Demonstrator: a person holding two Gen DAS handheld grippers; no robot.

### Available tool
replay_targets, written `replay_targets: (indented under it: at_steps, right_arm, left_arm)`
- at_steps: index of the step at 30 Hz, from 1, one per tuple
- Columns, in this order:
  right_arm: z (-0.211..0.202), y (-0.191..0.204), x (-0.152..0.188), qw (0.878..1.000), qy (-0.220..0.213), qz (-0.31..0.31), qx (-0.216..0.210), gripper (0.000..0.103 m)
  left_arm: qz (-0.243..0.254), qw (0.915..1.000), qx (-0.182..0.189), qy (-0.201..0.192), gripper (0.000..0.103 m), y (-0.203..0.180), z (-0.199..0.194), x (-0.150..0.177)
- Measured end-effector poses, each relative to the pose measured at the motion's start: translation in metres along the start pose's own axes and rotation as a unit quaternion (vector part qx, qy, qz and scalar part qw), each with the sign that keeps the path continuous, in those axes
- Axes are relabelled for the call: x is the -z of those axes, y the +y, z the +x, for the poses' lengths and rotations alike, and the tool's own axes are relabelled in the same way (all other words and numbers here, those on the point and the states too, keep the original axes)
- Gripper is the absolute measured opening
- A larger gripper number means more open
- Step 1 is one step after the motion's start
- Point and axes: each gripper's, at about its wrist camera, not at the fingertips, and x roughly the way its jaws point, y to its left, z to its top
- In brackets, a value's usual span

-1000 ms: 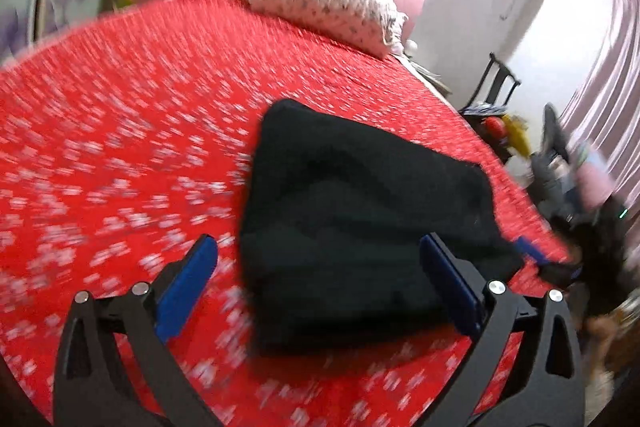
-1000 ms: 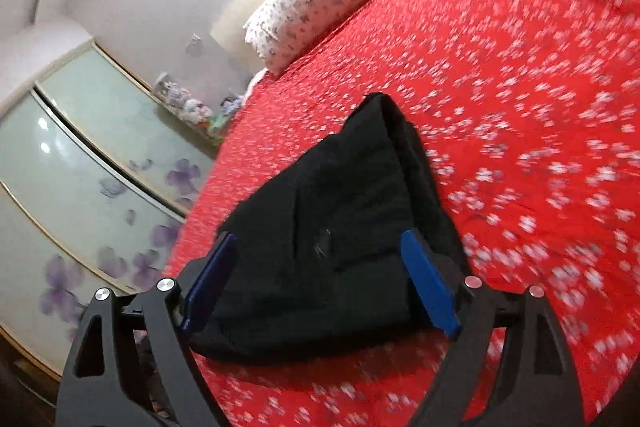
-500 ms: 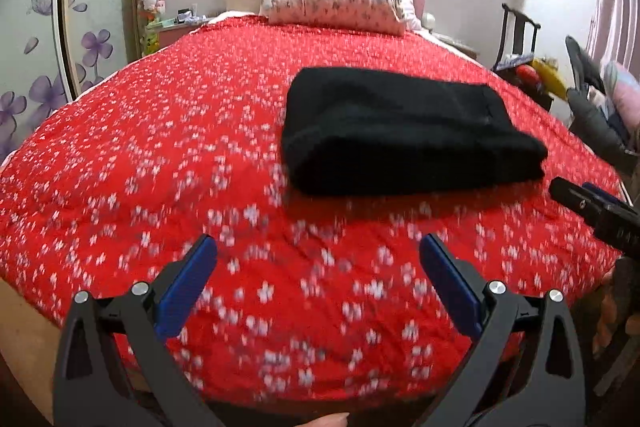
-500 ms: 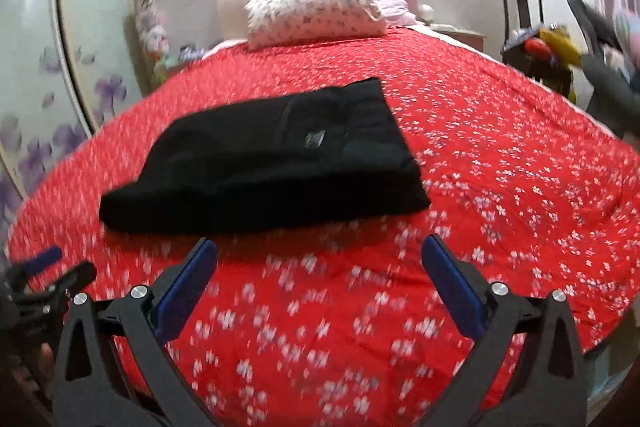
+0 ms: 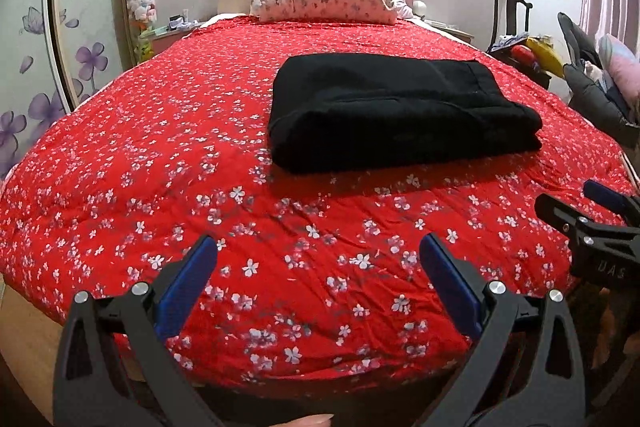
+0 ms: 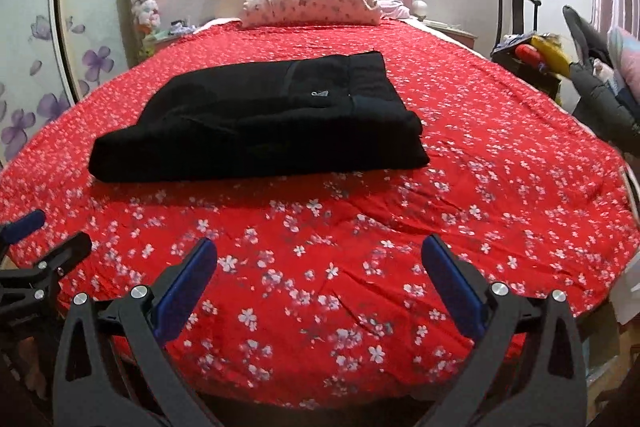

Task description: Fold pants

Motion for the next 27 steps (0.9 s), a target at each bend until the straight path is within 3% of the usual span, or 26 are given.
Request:
replay_targets:
  at_steps: [7, 12, 22, 27]
  right_arm:
    - [0.005, 0.017, 0.006, 0.999, 0.014, -0.038, 0.011, 0.102]
    - [0.011, 0.019, 0.009, 0.998, 0.035, -0.042, 0.012, 0.102]
    - [0.013, 0.012, 0.006, 0.999, 0.036, -0.035, 0.017, 0.102]
    - [0.014, 0.010, 0.006, 0.998, 0.036, -0.035, 0.025, 0.102]
  left_arm:
    - [0.028, 0.9991, -0.023, 0.020, 0.101, -0.011, 0.012, 0.001]
    - [0.034, 0.9987, -0.019, 0.032, 0.101, -0.015, 0.016, 0.003]
    - [0.036, 0.9987, -0.014, 0.034, 0.101, -0.019, 0.018, 0.004]
    - [0.062, 0.9976, -0.008, 0.031, 0.101, -0.031, 0.018, 0.007]
